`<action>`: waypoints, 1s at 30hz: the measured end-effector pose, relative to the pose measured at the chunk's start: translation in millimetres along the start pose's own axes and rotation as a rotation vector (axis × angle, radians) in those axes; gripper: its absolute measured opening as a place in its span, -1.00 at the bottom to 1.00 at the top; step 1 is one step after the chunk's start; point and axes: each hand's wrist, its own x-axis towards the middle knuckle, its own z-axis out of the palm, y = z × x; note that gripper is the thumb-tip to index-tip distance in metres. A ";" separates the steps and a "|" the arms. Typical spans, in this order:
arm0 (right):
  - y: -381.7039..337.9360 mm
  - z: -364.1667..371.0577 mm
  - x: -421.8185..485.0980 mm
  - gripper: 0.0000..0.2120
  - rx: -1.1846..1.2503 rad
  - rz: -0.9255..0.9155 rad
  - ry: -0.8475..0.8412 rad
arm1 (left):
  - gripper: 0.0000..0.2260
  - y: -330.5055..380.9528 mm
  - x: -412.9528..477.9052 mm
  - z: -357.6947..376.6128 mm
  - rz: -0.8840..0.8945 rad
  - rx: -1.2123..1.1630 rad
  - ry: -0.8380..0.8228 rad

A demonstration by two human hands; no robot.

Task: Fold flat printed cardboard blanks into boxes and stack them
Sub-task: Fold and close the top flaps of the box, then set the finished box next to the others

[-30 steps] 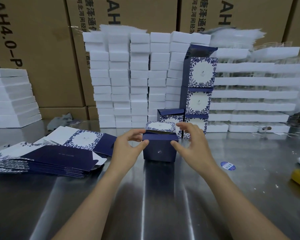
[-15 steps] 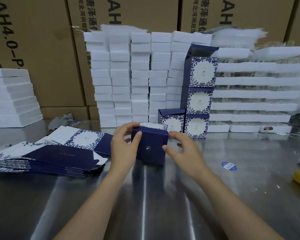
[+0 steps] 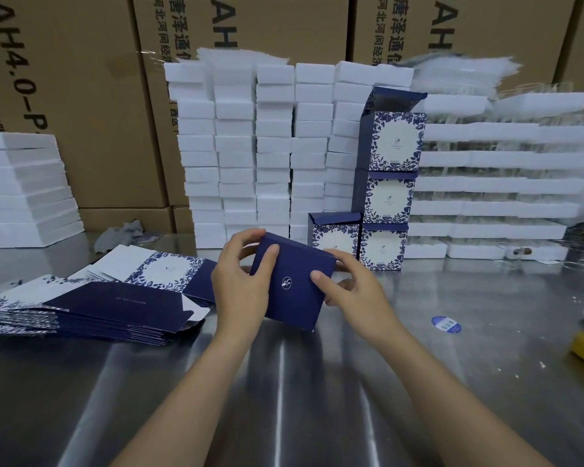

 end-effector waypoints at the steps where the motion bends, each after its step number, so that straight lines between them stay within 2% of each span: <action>1: -3.8 -0.7 -0.8 -0.55 -0.021 -0.010 0.004 | -0.79 3.2 0.4 -0.4 0.005 -0.005 0.020; 4: -11.5 -5.3 -4.0 -0.64 -0.053 -0.062 0.018 | -0.78 7.9 3.1 -4.1 -0.001 0.029 0.023; 8: -14.4 -6.2 -8.4 -0.67 -0.073 -0.077 -0.141 | -0.78 11.6 11.8 -8.9 0.122 0.134 0.006; 11: -15.5 14.9 -16.4 -0.62 -0.274 -0.173 -0.286 | -0.78 14.4 18.7 -5.3 0.306 0.456 0.009; 13: -12.9 31.1 -21.1 -0.69 -0.411 -0.306 -0.325 | -0.77 10.8 21.4 1.3 0.385 0.577 -0.119; 15: -10.8 38.2 -23.2 -0.78 -0.451 -0.376 -0.283 | -0.72 1.3 24.1 8.7 0.426 0.588 -0.300; 17: -7.7 38.5 -22.6 -0.81 -0.465 -0.373 -0.229 | -0.69 -5.1 35.0 13.2 0.416 0.539 -0.465; 19: -3.0 34.8 -21.4 -0.81 -0.494 -0.354 -0.194 | -0.73 -9.6 52.1 15.8 0.408 0.580 -0.554; 21: 3.3 29.4 -18.8 -0.79 -0.517 -0.348 -0.194 | -0.69 -17.3 67.8 16.4 0.358 0.682 -0.587; 24: 12.0 24.6 -17.3 -0.77 -0.560 -0.330 -0.204 | -0.60 -33.1 83.1 12.2 0.190 0.771 -0.637; 26: 16.0 22.9 -16.1 -0.78 -0.568 -0.320 -0.213 | -0.51 -41.9 84.1 8.6 0.166 0.832 -0.689; 28: 19.2 22.2 -14.3 -0.78 -0.574 -0.318 -0.218 | -0.45 -47.2 81.1 6.4 0.123 0.820 -0.684; 30: 23.1 21.7 -13.1 -0.77 -0.560 -0.285 -0.182 | -0.52 -48.8 72.7 5.4 0.010 0.695 -0.645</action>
